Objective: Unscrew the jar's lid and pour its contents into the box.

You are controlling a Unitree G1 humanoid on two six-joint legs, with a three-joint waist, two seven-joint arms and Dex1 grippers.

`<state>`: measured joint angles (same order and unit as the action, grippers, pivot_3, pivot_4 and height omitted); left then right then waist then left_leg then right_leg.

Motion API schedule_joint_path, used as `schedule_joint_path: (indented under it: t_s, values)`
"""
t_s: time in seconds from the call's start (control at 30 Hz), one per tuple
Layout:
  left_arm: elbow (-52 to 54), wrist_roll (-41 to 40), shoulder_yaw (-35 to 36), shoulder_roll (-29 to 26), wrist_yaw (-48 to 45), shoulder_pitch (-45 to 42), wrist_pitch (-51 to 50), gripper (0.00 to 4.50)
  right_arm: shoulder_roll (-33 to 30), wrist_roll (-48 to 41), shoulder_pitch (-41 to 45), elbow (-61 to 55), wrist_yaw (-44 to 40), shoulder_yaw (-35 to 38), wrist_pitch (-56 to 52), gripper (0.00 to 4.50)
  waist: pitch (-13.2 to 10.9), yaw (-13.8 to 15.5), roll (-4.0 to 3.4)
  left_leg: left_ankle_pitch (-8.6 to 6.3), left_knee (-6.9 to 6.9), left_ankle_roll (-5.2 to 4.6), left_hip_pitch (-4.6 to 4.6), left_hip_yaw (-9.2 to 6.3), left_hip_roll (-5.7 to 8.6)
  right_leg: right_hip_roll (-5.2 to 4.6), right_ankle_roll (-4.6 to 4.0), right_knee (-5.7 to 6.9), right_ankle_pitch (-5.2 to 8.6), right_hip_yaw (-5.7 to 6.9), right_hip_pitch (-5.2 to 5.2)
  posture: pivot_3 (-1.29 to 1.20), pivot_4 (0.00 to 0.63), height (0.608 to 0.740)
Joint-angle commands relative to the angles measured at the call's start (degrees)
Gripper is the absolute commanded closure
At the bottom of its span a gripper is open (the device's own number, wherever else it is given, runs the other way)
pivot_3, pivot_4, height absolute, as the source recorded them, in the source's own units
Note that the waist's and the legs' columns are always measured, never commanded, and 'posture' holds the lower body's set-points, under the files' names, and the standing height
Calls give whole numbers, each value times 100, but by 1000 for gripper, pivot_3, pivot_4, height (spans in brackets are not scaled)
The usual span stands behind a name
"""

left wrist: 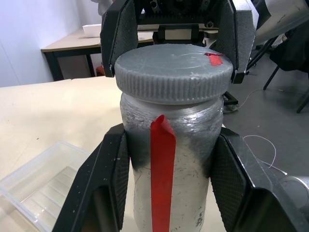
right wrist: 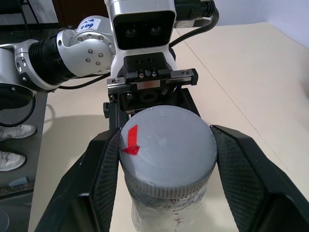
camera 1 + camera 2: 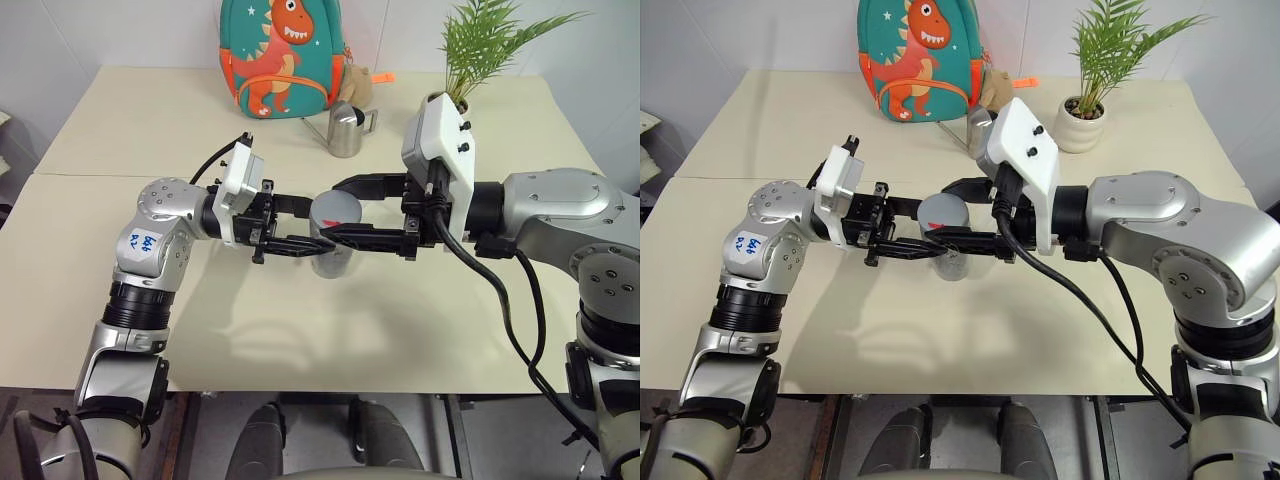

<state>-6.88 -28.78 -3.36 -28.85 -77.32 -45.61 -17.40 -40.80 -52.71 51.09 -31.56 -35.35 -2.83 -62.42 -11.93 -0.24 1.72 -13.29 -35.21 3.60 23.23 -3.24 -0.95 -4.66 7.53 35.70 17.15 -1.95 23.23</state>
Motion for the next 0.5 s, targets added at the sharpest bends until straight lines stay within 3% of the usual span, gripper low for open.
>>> schedule_joint_path:
  t_s: [0.03, 0.5]
  values:
    - [219, -53, 56, -4, 39, -33, 21, 2527, 31, 38, 192, -80, -57, 126, 169, 1891, 0, 0, 0, 0, 0, 0, 0, 0, 0, 0, 0, 0, 0, 0, 0, 0, 150, 740]
    - [239, -9, -89, -84, -9, 120, -190, 2527, -151, 465, 576, 318, -396, 236, 464, 1891, 0, -1, 0, 0, 0, 0, 0, 1, 0, 0, 0, 0, 0, 0, 1, 0, 150, 740]
